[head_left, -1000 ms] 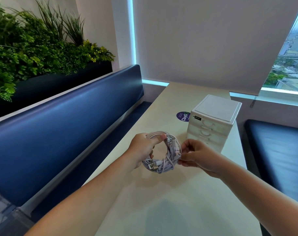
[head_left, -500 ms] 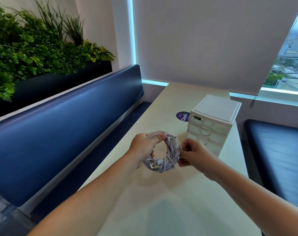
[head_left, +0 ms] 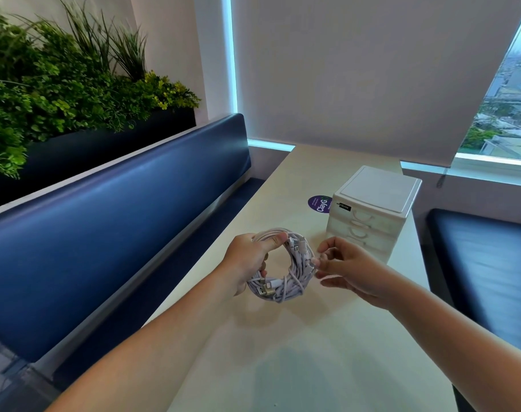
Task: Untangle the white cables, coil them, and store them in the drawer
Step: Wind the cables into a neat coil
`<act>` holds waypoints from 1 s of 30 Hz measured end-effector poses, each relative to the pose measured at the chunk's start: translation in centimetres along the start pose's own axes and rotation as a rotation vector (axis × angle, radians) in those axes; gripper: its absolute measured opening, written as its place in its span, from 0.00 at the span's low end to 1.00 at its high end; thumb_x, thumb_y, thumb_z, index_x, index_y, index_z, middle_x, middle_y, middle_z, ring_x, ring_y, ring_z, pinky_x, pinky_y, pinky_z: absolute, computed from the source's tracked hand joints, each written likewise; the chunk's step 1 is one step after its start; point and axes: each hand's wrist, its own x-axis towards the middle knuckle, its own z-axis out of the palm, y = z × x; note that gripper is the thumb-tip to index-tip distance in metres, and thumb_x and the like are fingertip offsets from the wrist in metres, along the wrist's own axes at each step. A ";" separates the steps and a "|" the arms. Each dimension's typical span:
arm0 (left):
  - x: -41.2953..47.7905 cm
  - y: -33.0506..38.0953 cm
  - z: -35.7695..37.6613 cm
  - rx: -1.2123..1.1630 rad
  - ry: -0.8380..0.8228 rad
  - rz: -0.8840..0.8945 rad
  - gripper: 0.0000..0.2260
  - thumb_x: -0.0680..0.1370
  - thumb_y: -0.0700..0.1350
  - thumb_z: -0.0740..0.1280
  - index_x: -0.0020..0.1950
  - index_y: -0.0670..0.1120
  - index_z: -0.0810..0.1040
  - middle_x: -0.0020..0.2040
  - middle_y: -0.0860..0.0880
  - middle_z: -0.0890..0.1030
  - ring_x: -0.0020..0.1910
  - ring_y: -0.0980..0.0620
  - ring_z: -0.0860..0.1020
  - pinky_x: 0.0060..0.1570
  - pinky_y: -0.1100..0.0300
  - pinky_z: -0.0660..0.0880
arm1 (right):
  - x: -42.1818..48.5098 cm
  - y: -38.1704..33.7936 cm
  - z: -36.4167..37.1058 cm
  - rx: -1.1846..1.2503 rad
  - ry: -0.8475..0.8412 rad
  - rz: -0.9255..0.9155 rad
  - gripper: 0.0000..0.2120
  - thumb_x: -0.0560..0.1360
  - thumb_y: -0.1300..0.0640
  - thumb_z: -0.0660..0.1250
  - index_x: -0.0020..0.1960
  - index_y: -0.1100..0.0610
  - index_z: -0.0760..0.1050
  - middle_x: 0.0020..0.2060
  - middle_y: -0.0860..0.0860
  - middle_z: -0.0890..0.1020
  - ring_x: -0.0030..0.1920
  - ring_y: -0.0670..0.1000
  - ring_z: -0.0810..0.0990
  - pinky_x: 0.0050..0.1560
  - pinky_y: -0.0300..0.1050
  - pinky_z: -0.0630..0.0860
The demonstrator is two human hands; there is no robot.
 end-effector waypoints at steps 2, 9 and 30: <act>-0.1 0.0 0.1 -0.017 -0.008 -0.010 0.16 0.74 0.53 0.74 0.49 0.41 0.80 0.32 0.50 0.67 0.27 0.52 0.65 0.27 0.62 0.67 | 0.0 0.0 0.1 0.039 -0.031 0.002 0.19 0.63 0.57 0.73 0.50 0.59 0.70 0.38 0.53 0.76 0.36 0.49 0.81 0.40 0.42 0.79; -0.1 0.0 0.2 0.016 0.002 0.006 0.14 0.74 0.54 0.74 0.47 0.43 0.80 0.33 0.49 0.68 0.29 0.52 0.66 0.28 0.61 0.67 | 0.4 -0.1 0.7 -0.138 0.015 -0.052 0.12 0.77 0.53 0.66 0.58 0.54 0.70 0.50 0.53 0.76 0.48 0.50 0.79 0.52 0.50 0.77; -0.5 -0.2 -0.1 0.399 -0.358 0.023 0.16 0.78 0.58 0.66 0.51 0.45 0.76 0.40 0.49 0.81 0.37 0.54 0.80 0.36 0.60 0.76 | 0.7 -1.0 2.1 -0.646 0.009 -0.043 0.14 0.78 0.44 0.61 0.50 0.55 0.69 0.44 0.56 0.78 0.43 0.52 0.77 0.47 0.54 0.77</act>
